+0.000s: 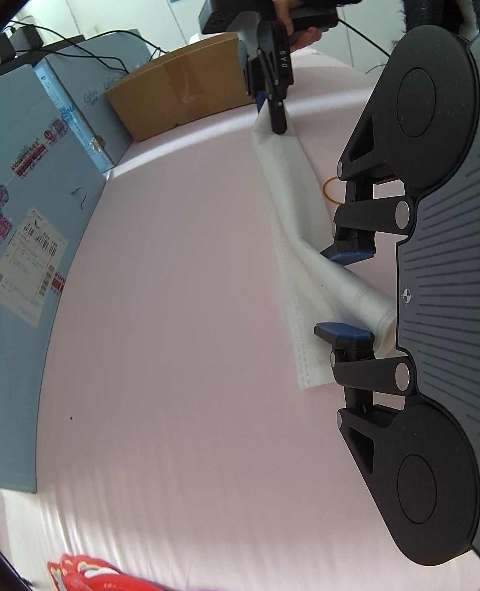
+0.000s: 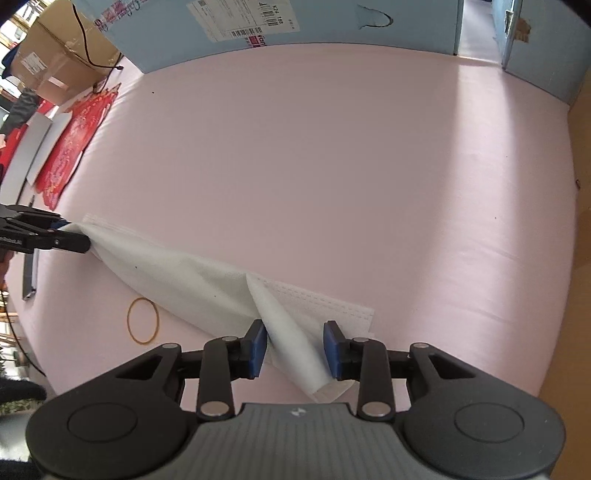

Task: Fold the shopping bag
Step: 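Roll the bag strip over lengthwise with both grippers and release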

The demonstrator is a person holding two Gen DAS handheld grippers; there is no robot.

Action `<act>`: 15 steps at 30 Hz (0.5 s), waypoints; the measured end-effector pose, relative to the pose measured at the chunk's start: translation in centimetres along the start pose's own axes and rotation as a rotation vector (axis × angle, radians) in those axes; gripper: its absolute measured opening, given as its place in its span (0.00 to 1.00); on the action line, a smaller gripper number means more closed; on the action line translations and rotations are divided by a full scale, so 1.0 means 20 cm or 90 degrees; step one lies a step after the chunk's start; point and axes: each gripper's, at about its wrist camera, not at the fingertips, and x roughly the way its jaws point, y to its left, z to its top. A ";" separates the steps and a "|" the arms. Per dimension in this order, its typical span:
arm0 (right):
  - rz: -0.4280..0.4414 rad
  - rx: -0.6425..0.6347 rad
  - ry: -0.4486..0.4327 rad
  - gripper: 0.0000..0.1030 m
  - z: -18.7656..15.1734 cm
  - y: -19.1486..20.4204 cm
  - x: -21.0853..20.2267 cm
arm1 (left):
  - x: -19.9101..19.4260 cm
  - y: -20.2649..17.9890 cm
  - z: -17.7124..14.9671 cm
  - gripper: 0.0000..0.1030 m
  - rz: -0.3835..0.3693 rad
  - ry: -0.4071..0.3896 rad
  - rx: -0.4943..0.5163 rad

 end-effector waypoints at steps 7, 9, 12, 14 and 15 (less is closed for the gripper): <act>-0.039 0.040 -0.021 0.33 -0.04 -0.01 0.01 | -0.05 0.09 -0.03 0.33 0.069 -0.032 -0.045; -0.044 0.043 -0.022 0.33 -0.04 -0.01 0.01 | -0.07 0.11 -0.03 0.33 0.074 -0.038 -0.049; -0.058 0.030 -0.021 0.33 -0.04 0.01 0.02 | -0.08 0.05 -0.05 0.41 0.138 -0.047 -0.013; -0.066 0.021 -0.019 0.33 -0.03 0.02 0.03 | -0.11 -0.04 -0.07 0.48 0.224 -0.067 0.034; -0.069 0.017 -0.019 0.33 -0.03 0.03 0.03 | -0.13 -0.09 -0.08 0.49 0.270 -0.081 0.064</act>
